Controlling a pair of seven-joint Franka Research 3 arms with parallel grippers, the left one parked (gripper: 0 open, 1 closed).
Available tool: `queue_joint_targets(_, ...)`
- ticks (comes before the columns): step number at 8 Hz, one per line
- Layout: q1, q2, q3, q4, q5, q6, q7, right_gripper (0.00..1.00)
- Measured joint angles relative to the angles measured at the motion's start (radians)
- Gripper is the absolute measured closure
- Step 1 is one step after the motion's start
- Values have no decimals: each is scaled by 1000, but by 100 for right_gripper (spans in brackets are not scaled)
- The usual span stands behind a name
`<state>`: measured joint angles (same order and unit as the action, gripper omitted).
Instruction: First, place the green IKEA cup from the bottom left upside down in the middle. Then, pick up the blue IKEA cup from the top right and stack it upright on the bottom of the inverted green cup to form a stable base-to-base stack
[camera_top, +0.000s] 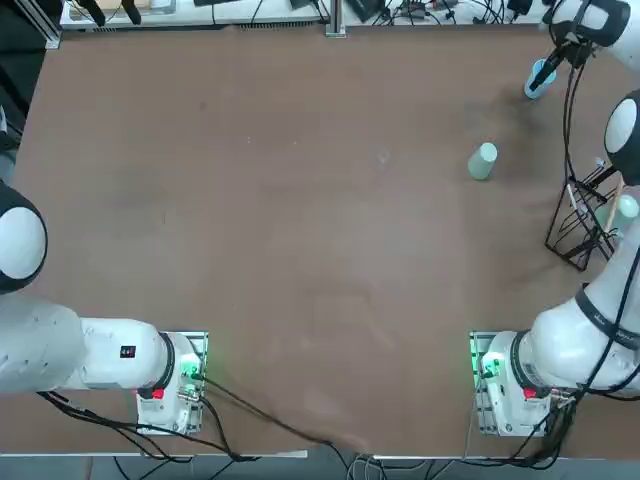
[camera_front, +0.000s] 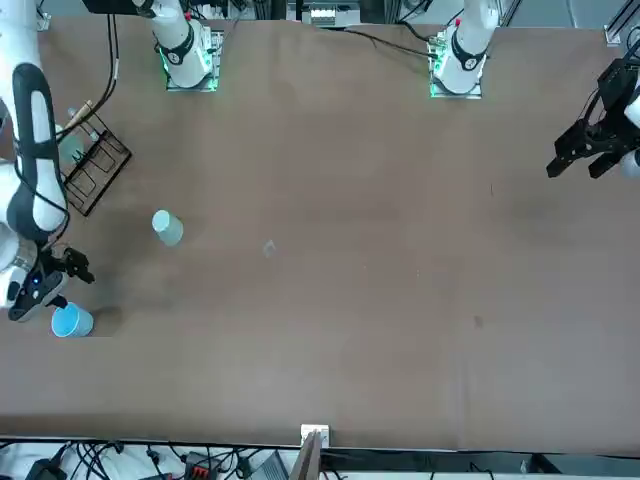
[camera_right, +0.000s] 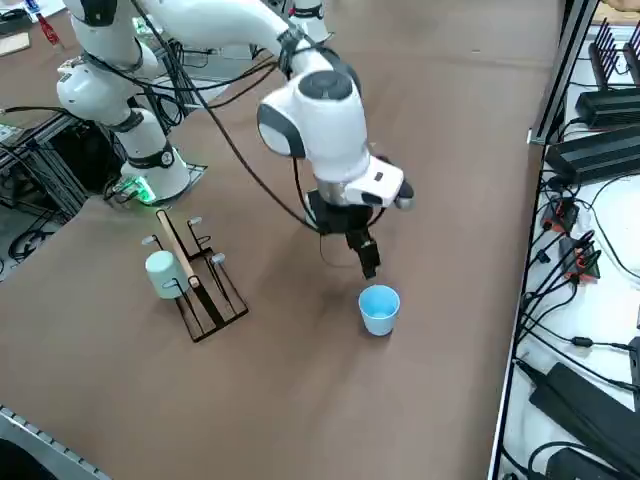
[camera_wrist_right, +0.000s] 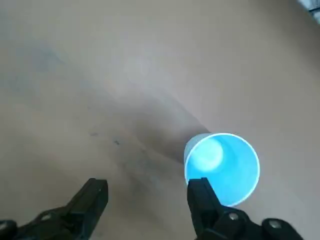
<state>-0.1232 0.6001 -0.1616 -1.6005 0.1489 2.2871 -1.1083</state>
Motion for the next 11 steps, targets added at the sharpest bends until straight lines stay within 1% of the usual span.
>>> queue_joint_targets(4,0,74,4,86,-1,19,-61,8)
queue_joint_targets(7,-5,114,2,99,-1,68,-72,15)
queue_joint_targets(8,-8,128,0,99,-1,73,-75,22)
queue_joint_targets(9,-10,137,-1,99,-1,77,-76,32)
queue_joint_targets(10,-11,143,-2,99,-2,78,-82,38)
queue_joint_targets(11,-11,146,-4,99,-2,79,-90,59)
